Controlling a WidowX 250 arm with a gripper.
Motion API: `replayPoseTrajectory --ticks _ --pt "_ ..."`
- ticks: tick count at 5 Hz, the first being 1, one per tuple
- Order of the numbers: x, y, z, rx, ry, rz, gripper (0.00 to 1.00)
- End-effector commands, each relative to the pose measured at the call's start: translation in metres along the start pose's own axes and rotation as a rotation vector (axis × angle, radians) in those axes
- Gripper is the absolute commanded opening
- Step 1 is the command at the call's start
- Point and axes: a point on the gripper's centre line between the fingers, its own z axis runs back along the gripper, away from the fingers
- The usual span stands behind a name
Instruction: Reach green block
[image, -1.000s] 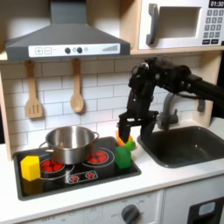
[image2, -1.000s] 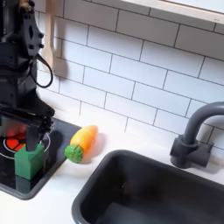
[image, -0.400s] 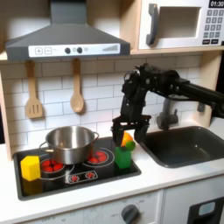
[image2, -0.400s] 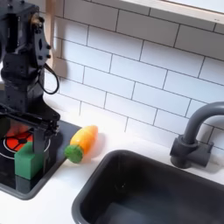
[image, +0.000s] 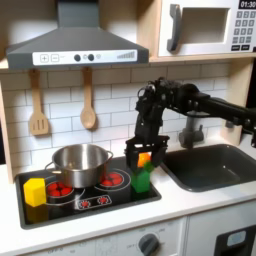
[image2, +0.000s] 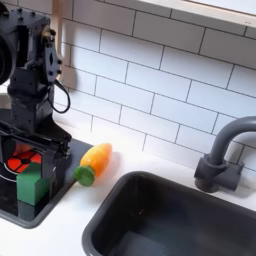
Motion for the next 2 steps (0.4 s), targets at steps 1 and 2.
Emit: replayPoseTrajectory --ticks 1,2 --pt "0.0018 0.0006 -0.0089 0.001 0.011 0.0 1.0" --pt "0.0001 0.0005 -0.0183 -0.003 0.028 -0.006 1.0"
